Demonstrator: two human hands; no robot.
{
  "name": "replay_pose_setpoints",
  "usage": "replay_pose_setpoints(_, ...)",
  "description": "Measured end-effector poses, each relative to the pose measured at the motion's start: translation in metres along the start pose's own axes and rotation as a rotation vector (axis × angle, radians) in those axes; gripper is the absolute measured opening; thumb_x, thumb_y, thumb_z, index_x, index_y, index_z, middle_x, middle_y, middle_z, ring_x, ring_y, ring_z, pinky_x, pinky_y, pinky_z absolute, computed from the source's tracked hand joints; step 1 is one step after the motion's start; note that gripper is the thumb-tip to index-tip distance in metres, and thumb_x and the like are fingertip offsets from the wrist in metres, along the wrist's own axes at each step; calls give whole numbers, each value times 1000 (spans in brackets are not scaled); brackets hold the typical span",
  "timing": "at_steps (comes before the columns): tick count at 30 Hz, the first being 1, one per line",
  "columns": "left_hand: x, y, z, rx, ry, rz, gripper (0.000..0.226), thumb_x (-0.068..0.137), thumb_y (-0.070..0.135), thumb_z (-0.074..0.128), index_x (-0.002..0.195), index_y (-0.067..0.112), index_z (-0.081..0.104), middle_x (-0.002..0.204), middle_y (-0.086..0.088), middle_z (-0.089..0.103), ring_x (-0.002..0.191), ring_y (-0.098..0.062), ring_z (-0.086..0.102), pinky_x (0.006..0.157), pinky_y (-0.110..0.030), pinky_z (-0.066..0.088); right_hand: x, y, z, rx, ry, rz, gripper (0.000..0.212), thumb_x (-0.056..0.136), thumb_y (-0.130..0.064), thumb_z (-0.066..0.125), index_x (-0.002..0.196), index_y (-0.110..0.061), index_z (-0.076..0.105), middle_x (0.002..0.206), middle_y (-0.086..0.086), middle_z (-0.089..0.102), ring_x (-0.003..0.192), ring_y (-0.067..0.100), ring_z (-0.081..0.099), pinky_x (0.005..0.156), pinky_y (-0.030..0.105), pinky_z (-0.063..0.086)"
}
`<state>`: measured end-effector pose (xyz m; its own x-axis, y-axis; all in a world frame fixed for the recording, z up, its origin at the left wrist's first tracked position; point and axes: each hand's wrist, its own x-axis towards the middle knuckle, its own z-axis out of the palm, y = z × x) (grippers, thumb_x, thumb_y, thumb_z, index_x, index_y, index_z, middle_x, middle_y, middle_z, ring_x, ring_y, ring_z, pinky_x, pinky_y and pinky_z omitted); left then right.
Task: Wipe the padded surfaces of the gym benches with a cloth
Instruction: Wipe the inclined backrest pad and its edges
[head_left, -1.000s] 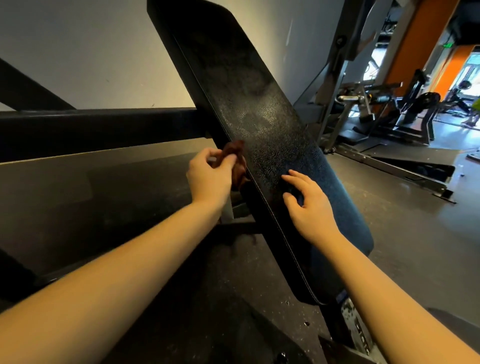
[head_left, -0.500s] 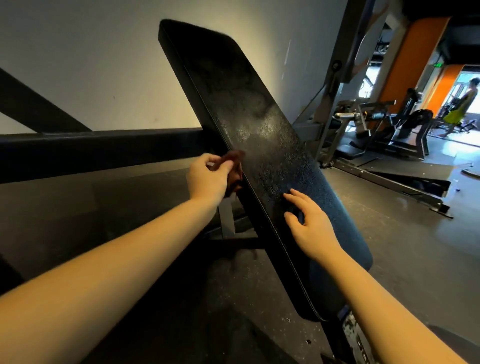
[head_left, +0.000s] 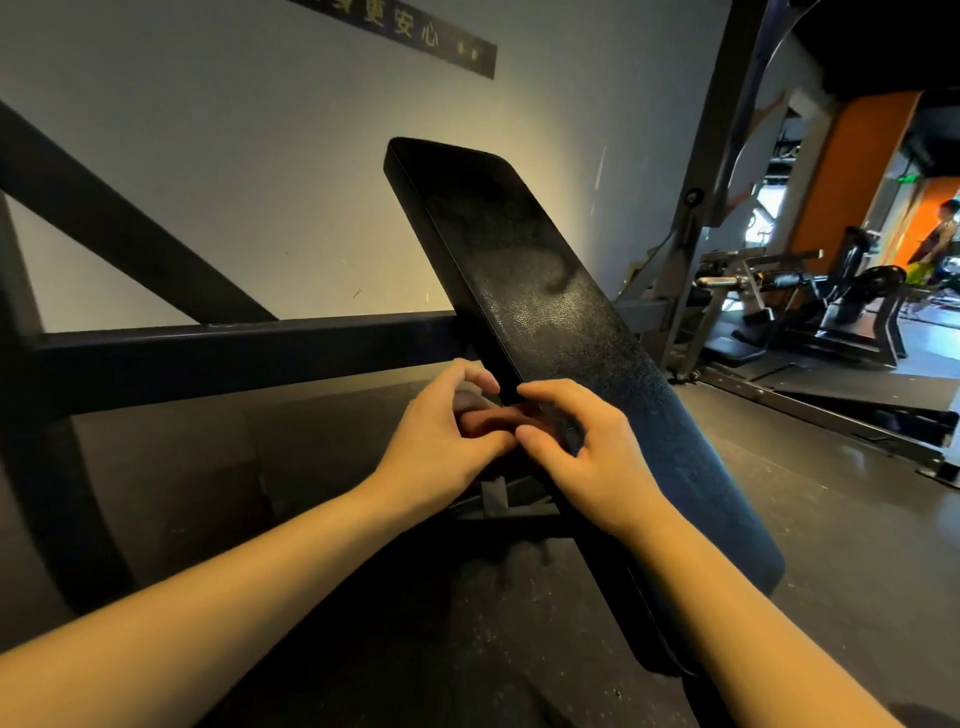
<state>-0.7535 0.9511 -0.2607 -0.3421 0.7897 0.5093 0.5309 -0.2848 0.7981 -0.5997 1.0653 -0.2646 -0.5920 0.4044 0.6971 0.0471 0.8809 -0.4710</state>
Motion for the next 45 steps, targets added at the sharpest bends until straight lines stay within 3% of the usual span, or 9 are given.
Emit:
replay_pose_setpoints(5, -10, 18, -34, -82, 10, -64, 45, 85, 10, 80, 117, 29, 55, 100, 2, 72, 97, -10, 72, 80, -26, 61, 10, -17, 3, 271, -107, 101, 13, 93, -14, 72, 106, -12, 71, 94, 0, 72, 90, 8, 68, 78, 19, 52)
replay_pose_setpoints(13, 14, 13, -55, -215, -16, -317, 12, 92, 30, 73, 102, 24, 76, 98, 7, 77, 102, -13, 71, 82, -26, 57, 38, -15, 26, 481, 111, 201, 14, 85, -21, 74, 91, -10, 68, 79, -1, 68, 79, 14, 65, 72, 36, 55)
replay_pose_setpoints(18, 72, -4, -45, -135, 247, -198, 10, 90, 27, 76, 99, 25, 71, 92, 6, 75, 86, 3, 69, 62, -9, 52, 86, 7, 32, -67, 232, 76, 13, 89, -21, 73, 99, -21, 64, 96, -9, 62, 89, 2, 59, 74, 14, 47)
replay_pose_setpoints(22, 113, -24, -22, -255, 402, 25, 14, 89, 23, 76, 102, 25, 74, 94, 8, 76, 93, -6, 73, 78, -24, 60, 138, 19, 38, 84, 197, 79, 15, 97, -29, 63, 88, -22, 72, 78, -8, 68, 78, 9, 66, 71, 32, 57)
replay_pose_setpoints(25, 153, -27, -17, -297, 320, 7, 20, 87, 18, 78, 106, 24, 77, 98, 7, 78, 98, -9, 74, 89, -31, 60, 171, 34, 32, 299, 202, 251, 26, 99, -30, 62, 82, -17, 76, 75, 2, 73, 77, 21, 70, 75, 45, 58)
replay_pose_setpoints(30, 198, -6, -28, -57, 156, -99, 34, 80, 22, 85, 112, 30, 78, 103, 11, 69, 96, -7, 66, 87, -22, 52, 224, 39, 1, 587, 138, 491, 12, 92, -20, 70, 96, -12, 77, 88, 5, 77, 85, 11, 73, 74, 22, 55)
replay_pose_setpoints(35, 251, 42, -57, 88, 28, -228, 32, 89, 17, 76, 116, 35, 76, 103, 16, 61, 101, -5, 61, 89, -23, 48, 277, 31, -40, 739, 45, 808, 21, 90, -2, 69, 104, -18, 74, 97, 1, 78, 93, 15, 75, 76, 26, 59)
replay_pose_setpoints(40, 302, 103, -91, 466, -108, -112, 44, 84, 58, 70, 121, 36, 72, 116, 25, 55, 116, -4, 52, 98, -27, 42, 342, 11, -86, 837, 76, 1097, 23, 89, -7, 74, 110, -15, 70, 97, 7, 78, 92, 23, 76, 86, 43, 60)
replay_pose_setpoints(45, 348, 165, -108, 630, -143, -10, 59, 85, 63, 66, 131, 26, 68, 133, 11, 58, 125, -10, 51, 106, -34, 39, 413, -14, -123, 1088, 90, 1313, 18, 96, -12, 65, 112, -4, 70, 105, 18, 76, 98, 31, 75, 88, 46, 60)
